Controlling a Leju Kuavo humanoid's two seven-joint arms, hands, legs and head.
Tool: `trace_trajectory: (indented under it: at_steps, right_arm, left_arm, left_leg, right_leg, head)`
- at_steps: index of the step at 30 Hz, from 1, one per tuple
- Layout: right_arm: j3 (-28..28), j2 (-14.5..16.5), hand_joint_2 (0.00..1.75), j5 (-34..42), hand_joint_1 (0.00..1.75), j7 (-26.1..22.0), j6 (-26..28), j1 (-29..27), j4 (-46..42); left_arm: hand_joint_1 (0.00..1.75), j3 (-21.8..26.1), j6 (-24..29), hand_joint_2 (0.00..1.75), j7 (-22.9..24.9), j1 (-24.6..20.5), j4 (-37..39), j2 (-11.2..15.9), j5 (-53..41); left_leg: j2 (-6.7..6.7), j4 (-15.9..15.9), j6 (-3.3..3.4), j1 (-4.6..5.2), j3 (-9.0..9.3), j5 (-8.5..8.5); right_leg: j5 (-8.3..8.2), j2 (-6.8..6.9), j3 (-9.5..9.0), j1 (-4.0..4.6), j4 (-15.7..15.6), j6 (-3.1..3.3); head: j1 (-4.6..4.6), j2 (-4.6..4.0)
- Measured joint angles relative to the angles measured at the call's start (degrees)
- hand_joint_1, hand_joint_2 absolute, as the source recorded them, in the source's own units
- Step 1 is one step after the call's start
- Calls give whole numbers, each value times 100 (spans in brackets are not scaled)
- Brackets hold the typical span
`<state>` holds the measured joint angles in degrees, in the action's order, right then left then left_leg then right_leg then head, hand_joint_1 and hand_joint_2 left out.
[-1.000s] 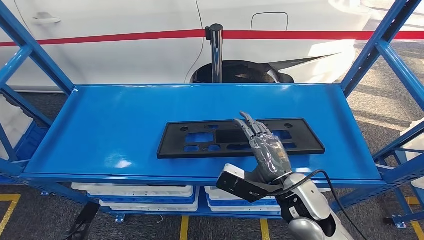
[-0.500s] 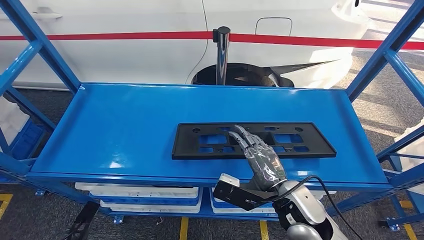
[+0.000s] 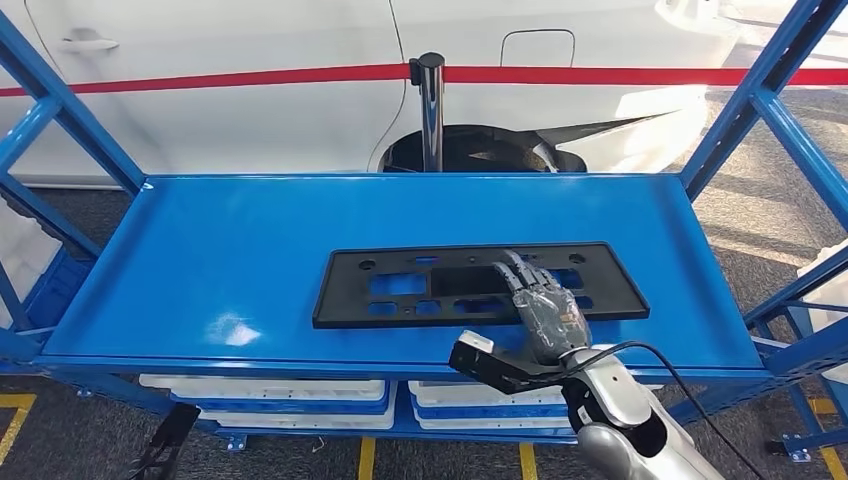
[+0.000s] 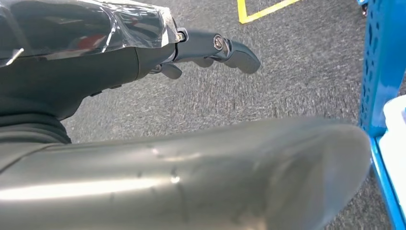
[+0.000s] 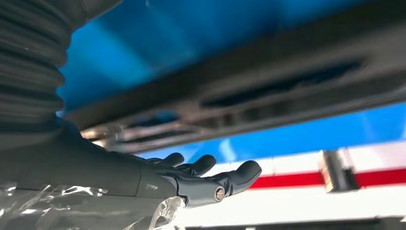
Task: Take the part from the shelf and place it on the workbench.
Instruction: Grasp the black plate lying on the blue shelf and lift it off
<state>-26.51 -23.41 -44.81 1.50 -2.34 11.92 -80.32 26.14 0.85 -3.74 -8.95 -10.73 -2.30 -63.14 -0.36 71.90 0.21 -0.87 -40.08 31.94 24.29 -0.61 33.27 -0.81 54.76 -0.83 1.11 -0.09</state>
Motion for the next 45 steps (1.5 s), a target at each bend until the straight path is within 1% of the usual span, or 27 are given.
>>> trace_trajectory:
  at_steps: [1,2,4,6,9,11,12,14,15,16,17,19,21,25,27,29,30,31,32,33,35,37,39,41,42,44,45]
  right_arm:
    - [33,-19,175,-100,0,0,79,40,107]
    - [76,-34,175,-195,0,-11,162,88,221]
    - [205,-68,175,-366,0,-67,342,187,476]
    - [352,-111,175,-505,0,-127,508,277,716]
    - [555,-184,175,-637,0,-184,676,375,1016]
    - [685,-222,175,-699,0,-203,742,424,1217]
    - [741,-233,175,-730,5,-211,768,439,1311]
    - [832,-244,175,-785,92,-231,819,458,1477]
    - [869,-244,175,-811,136,-239,840,465,1552]
    - [902,-244,175,-833,175,-248,854,477,1622]
    - [938,-244,175,-850,175,-261,858,492,1688]
    - [1004,-244,175,-874,175,-309,846,533,1796]
    - [1046,-242,175,-899,175,-396,804,567,1868]
    - [1074,-214,175,-917,175,-574,737,641,1948]
    - [1087,-190,175,-867,175,-677,705,691,1972]
    - [1103,-162,175,-766,175,-789,660,721,1980]
    - [1108,-146,175,-721,175,-828,635,733,1980]
    - [1114,-133,175,-684,175,-856,613,744,1980]
    - [1118,-123,175,-654,175,-876,589,754,1980]
    - [1120,-115,175,-623,175,-892,566,763,1980]
    - [1130,-109,175,-547,175,-928,522,779,1978]
    - [1150,-106,175,-446,175,-973,494,792,1964]
    - [1174,-108,175,-301,175,-1013,464,800,1884]
    - [1199,-113,175,-130,175,-1024,413,809,1695]
    - [1216,-115,175,-40,175,-1009,375,826,1558]
    - [1257,-115,175,153,175,-943,271,910,1199]
    - [1285,-116,175,253,175,-892,217,980,1004]
  left_arm:
    - [0,0,0,0,3,1,0,0,13]
    - [0,0,0,0,5,-5,0,1,26]
    - [0,-1,1,0,7,-30,0,5,43]
    - [0,-2,1,0,7,-46,0,8,55]
    - [0,-2,1,0,4,-41,0,8,74]
    - [0,-1,1,0,-3,-52,0,9,79]
    - [0,0,1,0,-6,-56,0,10,81]
    - [0,0,1,0,-7,-50,0,11,93]
    - [0,0,0,0,-7,-46,0,11,99]
    - [0,0,-1,0,-8,-44,0,11,104]
    - [0,0,-3,0,-10,-44,0,11,105]
    - [0,0,-7,0,-15,-46,0,11,110]
    - [0,0,-15,0,-27,-48,0,13,117]
    - [0,-2,-33,0,-57,-54,0,16,120]
    - [0,-4,-36,0,-66,-65,0,19,120]
    - [0,-4,-37,0,-73,-67,0,21,120]
    - [0,-4,-37,0,-75,-63,0,22,120]
    - [0,-4,-37,0,-80,-61,0,22,120]
    - [0,-4,-36,0,-87,-63,0,24,119]
    - [0,-4,-34,0,-97,-68,0,26,116]
    - [0,-5,-32,87,-125,-84,0,28,110]
    - [0,-7,-38,175,-174,-89,1,28,109]
    - [0,-6,-55,175,-252,-86,2,27,110]
    - [0,-5,-68,175,-316,-99,1,26,98]
    - [0,-4,-69,175,-335,-108,0,26,83]
    - [0,-5,-69,175,-353,-115,0,26,51]
    - [0,-6,-70,175,-363,-114,1,26,43]
  left_leg:
    - [0,-69,8,0,20,-103]
    - [0,-377,22,0,153,-295]
    - [0,-1247,61,13,561,-674]
    - [-5,-1697,93,34,771,-793]
    - [-12,-1754,165,41,789,-809]
    - [-11,-1790,236,25,808,-839]
    - [-11,-1796,258,23,813,-843]
    - [-11,-1794,280,32,813,-839]
    - [-12,-1793,284,35,816,-836]
    - [-14,-1792,285,36,822,-833]
    - [-17,-1791,284,34,832,-828]
    - [-26,-1783,265,42,846,-811]
    - [-31,-1772,227,63,831,-802]
    - [-21,-1703,126,49,779,-739]
    - [-9,-1194,60,35,551,-449]
    - [-6,-347,12,27,164,-99]
    - [-5,-64,-2,21,26,-29]
    - [-4,9,-11,13,-17,-62]
    - [-3,-182,-15,4,65,-204]
    - [-2,-566,-17,-5,241,-408]
    - [-5,-1394,-5,-10,624,-728]
    - [-14,-1720,42,2,767,-800]
    - [-18,-1738,120,11,766,-819]
    - [-19,-1760,197,3,772,-844]
    - [-19,-1770,227,-5,776,-852]
    - [-18,-1768,258,-1,773,-850]
    - [-19,-1766,263,1,775,-847]
  right_leg:
    - [3,-5,-9,1,0,0]
    - [8,-10,-23,1,1,-4]
    - [25,-17,-47,14,4,-26]
    - [29,-20,-43,36,5,-68]
    - [31,-18,-40,30,-1,-150]
    - [226,-3,75,20,280,-207]
    - [413,6,227,16,621,-227]
    - [759,10,606,16,1434,-253]
    - [812,10,722,15,1674,-259]
    - [744,11,722,12,1671,-259]
    - [579,12,606,8,1431,-255]
    - [193,13,186,6,578,-231]
    - [33,9,-56,21,43,-195]
    - [15,9,-72,26,-44,-92]
    - [3,20,-83,5,-59,-37]
    - [6,28,-84,4,-59,-11]
    - [8,28,-87,3,-58,-10]
    - [10,27,-94,2,-57,-10]
    - [14,25,-104,-1,-57,-14]
    - [21,21,-118,-5,-56,-22]
    - [39,11,-129,6,-47,-56]
    - [36,0,-112,31,-44,-103]
    - [29,-1,-95,28,-54,-156]
    - [176,16,-8,13,137,-203]
    - [351,24,120,8,425,-220]
    - [757,31,497,6,1287,-244]
    - [872,32,657,4,1638,-250]
  head:
    - [1,0]
    - [1,0]
    - [1,0]
    - [-4,0]
    - [-8,0]
    - [-13,0]
    - [-15,0]
    - [-19,0]
    - [-19,0]
    - [-19,0]
    - [-19,0]
    - [-19,0]
    - [-18,0]
    - [-16,0]
    - [-10,0]
    - [-3,0]
    - [-2,0]
    - [-2,0]
    - [-2,0]
    - [-2,0]
    - [-2,0]
    - [-6,0]
    - [-11,0]
    - [-16,0]
    - [-19,0]
    - [-23,0]
    - [-23,0]
